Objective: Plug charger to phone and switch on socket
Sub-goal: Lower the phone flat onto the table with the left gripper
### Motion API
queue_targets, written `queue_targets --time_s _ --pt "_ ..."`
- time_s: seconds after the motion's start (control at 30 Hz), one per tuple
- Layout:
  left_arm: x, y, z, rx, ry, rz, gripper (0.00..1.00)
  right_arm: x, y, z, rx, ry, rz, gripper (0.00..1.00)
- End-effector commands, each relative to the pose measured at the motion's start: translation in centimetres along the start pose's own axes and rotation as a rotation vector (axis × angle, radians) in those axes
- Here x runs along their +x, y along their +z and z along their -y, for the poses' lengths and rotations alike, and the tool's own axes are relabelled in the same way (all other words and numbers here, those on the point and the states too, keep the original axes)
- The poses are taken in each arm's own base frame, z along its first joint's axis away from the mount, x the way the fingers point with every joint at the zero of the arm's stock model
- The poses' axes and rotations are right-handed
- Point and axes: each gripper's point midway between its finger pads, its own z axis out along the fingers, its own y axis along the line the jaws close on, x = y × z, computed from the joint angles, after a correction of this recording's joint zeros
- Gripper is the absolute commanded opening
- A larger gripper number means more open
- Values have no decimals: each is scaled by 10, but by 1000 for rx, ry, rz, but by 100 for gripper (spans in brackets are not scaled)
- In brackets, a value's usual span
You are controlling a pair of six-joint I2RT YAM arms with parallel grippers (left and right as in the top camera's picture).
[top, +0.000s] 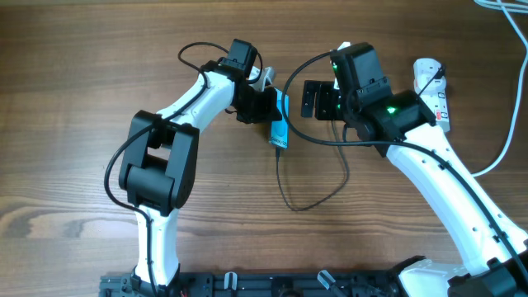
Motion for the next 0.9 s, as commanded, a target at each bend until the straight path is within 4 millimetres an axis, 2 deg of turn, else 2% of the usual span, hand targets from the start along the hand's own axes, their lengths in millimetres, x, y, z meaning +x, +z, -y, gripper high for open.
queue_targets --time_s 0.0,0.27,0.47,0.63,0.73,0.83,0.87 --pt "11 12 -7 -11 6 -30 9 -11 -12 -4 -16 10 40 100" --pt "15 17 -20 -64 -40 -27 12 -12 -12 -4 -16 10 40 100" --pt "15 17 -22 -74 -39 -23 17 -12 -12 -4 -16 10 40 100" --pt "13 16 -32 -129 -41 -9 22 -12 -12 -4 -15 10 40 100" --pt "14 16 -33 -139 -44 -11 22 -12 -12 -4 -16 10 40 100" --pt "15 16 -34 -144 -47 -16 28 -12 -12 -4 -15 5 40 100" --pt "15 16 -35 -145 -48 -17 33 -11 -12 -4 -15 4 39 100"
